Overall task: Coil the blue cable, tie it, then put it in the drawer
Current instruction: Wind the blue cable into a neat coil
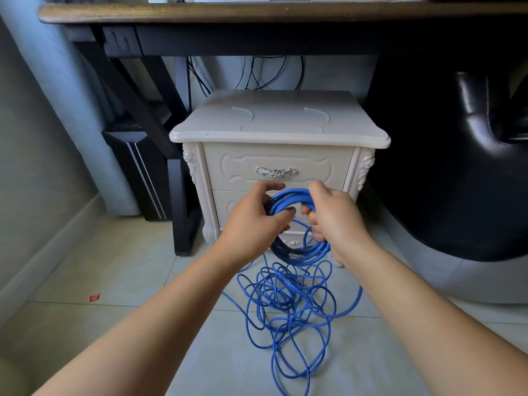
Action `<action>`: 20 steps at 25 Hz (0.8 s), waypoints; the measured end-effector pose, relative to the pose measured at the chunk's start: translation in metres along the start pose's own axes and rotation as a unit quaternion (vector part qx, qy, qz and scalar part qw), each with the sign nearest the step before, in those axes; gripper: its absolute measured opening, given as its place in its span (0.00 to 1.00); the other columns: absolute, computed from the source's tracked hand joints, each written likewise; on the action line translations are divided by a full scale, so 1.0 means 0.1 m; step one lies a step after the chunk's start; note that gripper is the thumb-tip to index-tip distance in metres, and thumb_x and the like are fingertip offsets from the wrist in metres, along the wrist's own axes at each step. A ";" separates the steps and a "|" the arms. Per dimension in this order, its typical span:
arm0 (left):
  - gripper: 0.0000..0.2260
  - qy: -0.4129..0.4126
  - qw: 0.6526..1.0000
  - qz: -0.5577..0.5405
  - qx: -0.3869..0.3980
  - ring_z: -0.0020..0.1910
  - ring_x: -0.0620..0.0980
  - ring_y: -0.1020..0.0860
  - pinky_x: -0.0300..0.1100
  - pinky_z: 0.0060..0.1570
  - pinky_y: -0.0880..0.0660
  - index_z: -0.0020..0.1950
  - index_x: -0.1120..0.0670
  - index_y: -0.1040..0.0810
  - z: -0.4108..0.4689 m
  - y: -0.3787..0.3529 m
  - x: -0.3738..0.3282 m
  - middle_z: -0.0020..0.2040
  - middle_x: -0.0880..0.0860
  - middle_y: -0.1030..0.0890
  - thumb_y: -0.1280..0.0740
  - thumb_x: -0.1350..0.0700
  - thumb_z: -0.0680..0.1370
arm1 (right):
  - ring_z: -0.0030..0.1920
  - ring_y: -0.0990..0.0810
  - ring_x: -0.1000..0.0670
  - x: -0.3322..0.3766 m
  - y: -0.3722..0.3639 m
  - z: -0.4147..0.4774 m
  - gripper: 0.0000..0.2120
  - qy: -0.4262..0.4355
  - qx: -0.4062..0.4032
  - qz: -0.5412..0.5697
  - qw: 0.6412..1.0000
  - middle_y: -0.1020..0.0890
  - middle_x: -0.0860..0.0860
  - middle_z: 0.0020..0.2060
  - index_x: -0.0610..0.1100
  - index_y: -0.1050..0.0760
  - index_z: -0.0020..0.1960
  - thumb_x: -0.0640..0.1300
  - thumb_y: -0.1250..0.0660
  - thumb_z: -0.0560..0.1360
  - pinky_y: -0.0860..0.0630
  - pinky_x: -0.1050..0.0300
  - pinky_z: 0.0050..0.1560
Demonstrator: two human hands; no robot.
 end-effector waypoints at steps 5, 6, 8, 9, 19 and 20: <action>0.07 -0.045 0.986 0.160 -0.003 0.28 0.47 0.21 0.34 0.25 0.27 0.50 0.50 0.23 0.05 0.05 -0.10 0.37 0.49 0.21 0.37 0.61 0.78 | 0.22 0.33 0.57 0.05 -0.20 -0.07 0.18 0.082 0.136 -0.089 0.983 0.29 0.56 0.20 0.46 0.25 0.38 0.56 0.40 0.80 0.34 0.58 0.32; 0.06 -0.032 0.989 0.140 -0.017 0.24 0.46 0.23 0.34 0.24 0.28 0.48 0.51 0.23 0.07 0.09 -0.06 0.34 0.49 0.23 0.38 0.61 0.79 | 0.24 0.30 0.56 0.04 -0.19 -0.09 0.14 0.075 0.173 -0.059 0.980 0.28 0.56 0.23 0.45 0.25 0.41 0.54 0.37 0.80 0.30 0.57 0.33; 0.08 0.026 0.998 0.037 -0.042 0.19 0.44 0.29 0.39 0.26 0.26 0.46 0.54 0.22 0.13 0.16 0.06 0.29 0.49 0.29 0.39 0.61 0.80 | 0.31 0.22 0.53 0.03 -0.12 -0.12 0.05 0.052 0.228 -0.014 0.972 0.23 0.51 0.29 0.44 0.26 0.45 0.44 0.33 0.78 0.23 0.58 0.38; 0.08 0.053 0.997 -0.025 -0.051 0.19 0.43 0.32 0.41 0.28 0.26 0.45 0.54 0.21 0.15 0.18 0.11 0.28 0.50 0.32 0.39 0.61 0.80 | 0.35 0.19 0.51 0.01 -0.09 -0.13 0.03 0.033 0.248 0.004 0.968 0.21 0.49 0.31 0.43 0.26 0.46 0.39 0.33 0.78 0.22 0.57 0.43; 0.03 0.136 0.973 -0.185 -0.001 0.29 0.49 0.24 0.53 0.47 0.25 0.47 0.56 0.23 -0.05 -0.12 0.25 0.25 0.48 0.28 0.34 0.57 0.80 | 0.22 0.42 0.53 -0.30 -0.09 0.02 0.16 -0.087 0.095 0.183 0.975 0.42 0.54 0.20 0.48 0.37 0.32 0.36 0.37 0.75 0.33 0.53 0.36; 0.02 0.123 0.977 -0.174 0.016 0.30 0.49 0.23 0.54 0.48 0.24 0.48 0.56 0.23 -0.06 -0.11 0.23 0.26 0.49 0.28 0.33 0.58 0.79 | 0.22 0.42 0.53 -0.28 -0.06 0.03 0.16 -0.073 0.091 0.149 0.982 0.42 0.54 0.20 0.48 0.37 0.32 0.36 0.37 0.75 0.32 0.53 0.36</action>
Point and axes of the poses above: each hand's wrist, its own z-axis towards the middle knuckle, its own y-axis out of the back of the hand, x = y × z, the point moved 6 cm from there along z, towards the middle knuckle
